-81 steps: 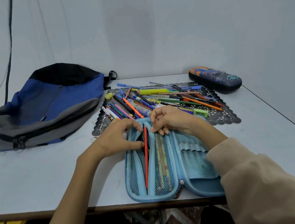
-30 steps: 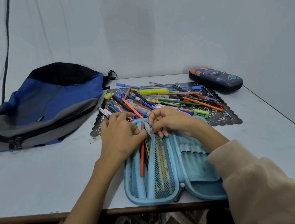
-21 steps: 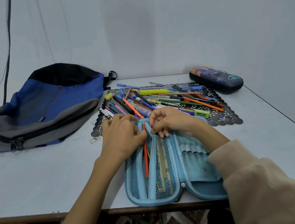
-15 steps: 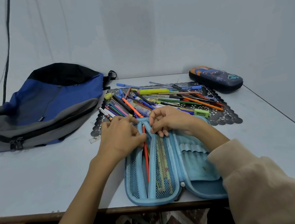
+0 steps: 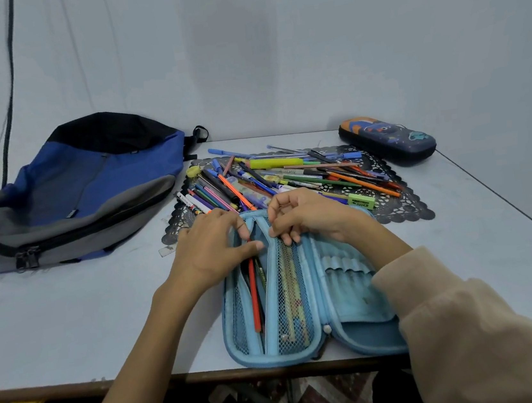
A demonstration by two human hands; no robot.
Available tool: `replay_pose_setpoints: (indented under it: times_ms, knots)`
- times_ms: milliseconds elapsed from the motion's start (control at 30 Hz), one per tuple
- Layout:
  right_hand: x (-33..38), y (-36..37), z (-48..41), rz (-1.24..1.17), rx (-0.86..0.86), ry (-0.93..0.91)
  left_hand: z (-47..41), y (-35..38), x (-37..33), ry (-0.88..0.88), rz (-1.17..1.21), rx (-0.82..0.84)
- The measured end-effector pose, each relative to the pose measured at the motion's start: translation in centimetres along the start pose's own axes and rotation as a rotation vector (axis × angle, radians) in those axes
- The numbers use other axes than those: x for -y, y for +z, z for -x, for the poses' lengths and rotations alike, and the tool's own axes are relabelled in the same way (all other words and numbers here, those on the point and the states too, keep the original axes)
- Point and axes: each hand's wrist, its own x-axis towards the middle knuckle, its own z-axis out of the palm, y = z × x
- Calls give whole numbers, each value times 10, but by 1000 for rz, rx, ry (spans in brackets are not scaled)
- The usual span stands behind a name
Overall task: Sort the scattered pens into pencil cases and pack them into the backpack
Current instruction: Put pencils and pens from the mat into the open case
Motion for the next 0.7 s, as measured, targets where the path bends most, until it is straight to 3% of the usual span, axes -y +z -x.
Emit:
replay_pose_setpoints:
  times_ms: [167,367,567,700]
  knots:
    - [-2,0,-1,50,12,-18,2,-3,4,24,13,-104]
    - [3,4,5,276,95,-147,5,-13,0,3,-180,-164]
    - [7,10,-1,496,207,-237,0,-17,-5,-79,-94,-84]
    - [5,11,-6,600,122,-182,1,-13,-2,-106,44,-31]
